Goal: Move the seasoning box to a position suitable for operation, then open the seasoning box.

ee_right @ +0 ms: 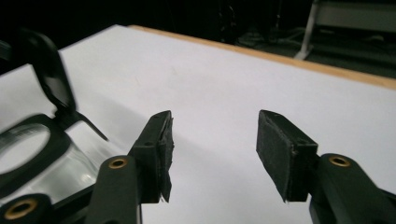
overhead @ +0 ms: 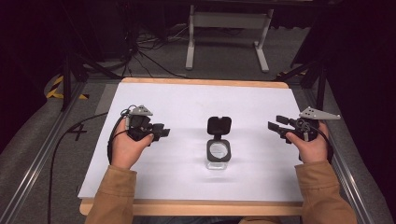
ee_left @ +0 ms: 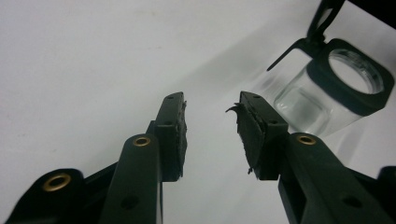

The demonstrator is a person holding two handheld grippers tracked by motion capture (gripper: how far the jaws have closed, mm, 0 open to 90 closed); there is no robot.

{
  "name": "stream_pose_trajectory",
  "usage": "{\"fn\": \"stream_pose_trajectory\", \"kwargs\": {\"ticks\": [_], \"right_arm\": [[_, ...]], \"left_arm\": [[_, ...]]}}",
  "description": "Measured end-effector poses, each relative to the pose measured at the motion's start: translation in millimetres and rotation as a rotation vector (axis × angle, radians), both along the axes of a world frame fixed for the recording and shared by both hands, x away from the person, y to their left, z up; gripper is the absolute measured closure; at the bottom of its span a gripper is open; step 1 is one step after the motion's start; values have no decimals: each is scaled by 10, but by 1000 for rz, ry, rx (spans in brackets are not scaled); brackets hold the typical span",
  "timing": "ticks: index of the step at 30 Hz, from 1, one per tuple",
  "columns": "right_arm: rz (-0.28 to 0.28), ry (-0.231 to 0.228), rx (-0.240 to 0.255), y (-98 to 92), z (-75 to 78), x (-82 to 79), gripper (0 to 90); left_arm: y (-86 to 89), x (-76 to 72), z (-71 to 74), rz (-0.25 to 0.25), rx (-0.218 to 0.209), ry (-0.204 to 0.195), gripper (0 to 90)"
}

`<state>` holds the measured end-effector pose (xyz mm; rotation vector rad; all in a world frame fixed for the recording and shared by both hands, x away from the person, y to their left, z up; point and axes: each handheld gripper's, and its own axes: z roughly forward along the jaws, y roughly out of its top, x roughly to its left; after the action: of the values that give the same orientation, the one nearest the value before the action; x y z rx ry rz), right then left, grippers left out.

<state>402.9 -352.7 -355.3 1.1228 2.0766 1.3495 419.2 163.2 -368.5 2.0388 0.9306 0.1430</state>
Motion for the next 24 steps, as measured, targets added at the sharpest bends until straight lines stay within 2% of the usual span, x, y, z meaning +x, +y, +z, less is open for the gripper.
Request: {"fn": "stream_pose_trajectory", "kwargs": {"ticks": [2,4,6,8,16,18,20,22,24], "right_arm": [[-8,13,-20,-26,-29,19,468],[-37,28,-60,-73,-91,54,468],[-51,46,-75,-112,-137,84,467],[-63,55,-72,-141,-174,111,462],[-69,115,-114,-211,-334,126,463],[-67,123,-117,-224,-352,114,470],[-60,141,-124,-231,-371,111,476],[-57,157,-135,-234,-395,109,478],[-53,191,-165,-233,-428,112,472]], "left_arm": [[19,26,-44,1,8,9,614],[32,57,-115,9,14,21,597],[35,77,-175,-3,20,33,596],[19,89,-219,-28,27,47,589],[-24,167,-297,-39,50,66,582],[-23,173,-299,-40,45,73,582],[-17,173,-311,-40,46,96,574],[-6,186,-336,-50,80,118,559],[18,200,-366,-53,126,160,558]]}}
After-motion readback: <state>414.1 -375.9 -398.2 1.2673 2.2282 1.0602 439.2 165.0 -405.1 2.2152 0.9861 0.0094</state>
